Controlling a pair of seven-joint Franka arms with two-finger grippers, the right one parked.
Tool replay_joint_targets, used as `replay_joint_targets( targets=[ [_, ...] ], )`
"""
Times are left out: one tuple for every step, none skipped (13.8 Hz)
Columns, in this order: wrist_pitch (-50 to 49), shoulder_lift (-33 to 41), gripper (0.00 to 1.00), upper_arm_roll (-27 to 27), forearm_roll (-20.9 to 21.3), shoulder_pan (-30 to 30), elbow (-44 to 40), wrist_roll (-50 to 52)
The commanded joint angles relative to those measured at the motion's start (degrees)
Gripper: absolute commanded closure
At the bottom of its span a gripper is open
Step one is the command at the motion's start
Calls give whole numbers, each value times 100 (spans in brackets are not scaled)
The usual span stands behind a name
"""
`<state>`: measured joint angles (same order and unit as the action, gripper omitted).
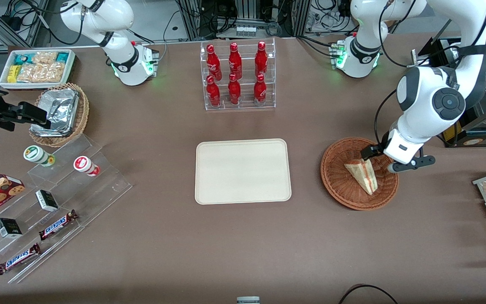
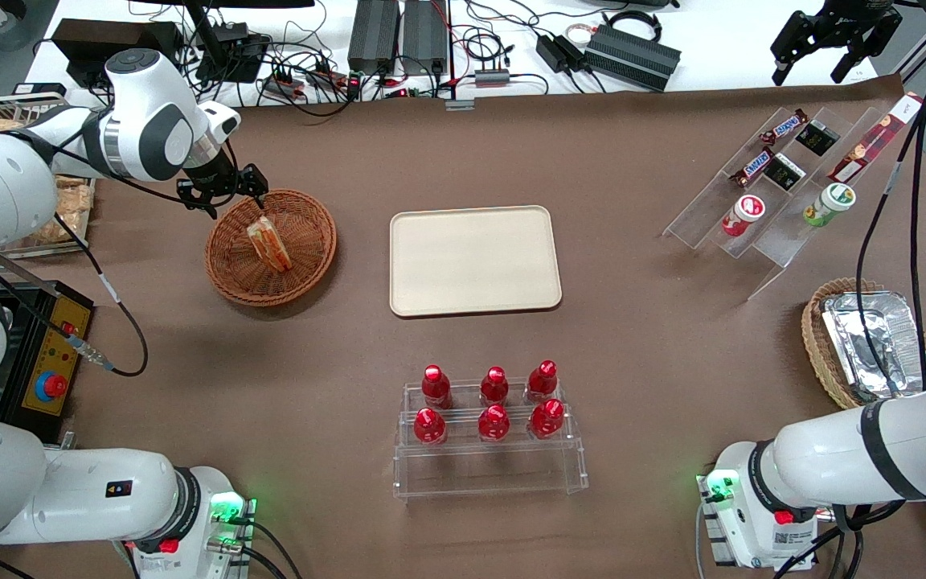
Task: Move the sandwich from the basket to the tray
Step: 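Lower the left gripper and close it on the wrapped sandwich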
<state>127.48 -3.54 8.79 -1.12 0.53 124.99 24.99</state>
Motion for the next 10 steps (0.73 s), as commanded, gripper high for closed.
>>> replay_joint_targets(
  targets=[
    [451,82,0,53,-46,44,270,1276],
    [557,29,0,53,-55,35,306,1628],
    [698,-15,0,53,-46,26,350,1988],
    [891,-85,0,61,-46,-18,394,2314],
    [1006,-147,0,62,-46,-70,412,2535],
    [1015,-225,0,53,-46,-79,412,2580],
    [1059,-278,0,61,-46,-80,412,2590],
    [1129,-349,0,62,-46,-80,420,2590],
    [1173,-428,0,53,-46,-80,421,2590],
    [1226,-533,0,53,15,-80,421,2590]
  ],
)
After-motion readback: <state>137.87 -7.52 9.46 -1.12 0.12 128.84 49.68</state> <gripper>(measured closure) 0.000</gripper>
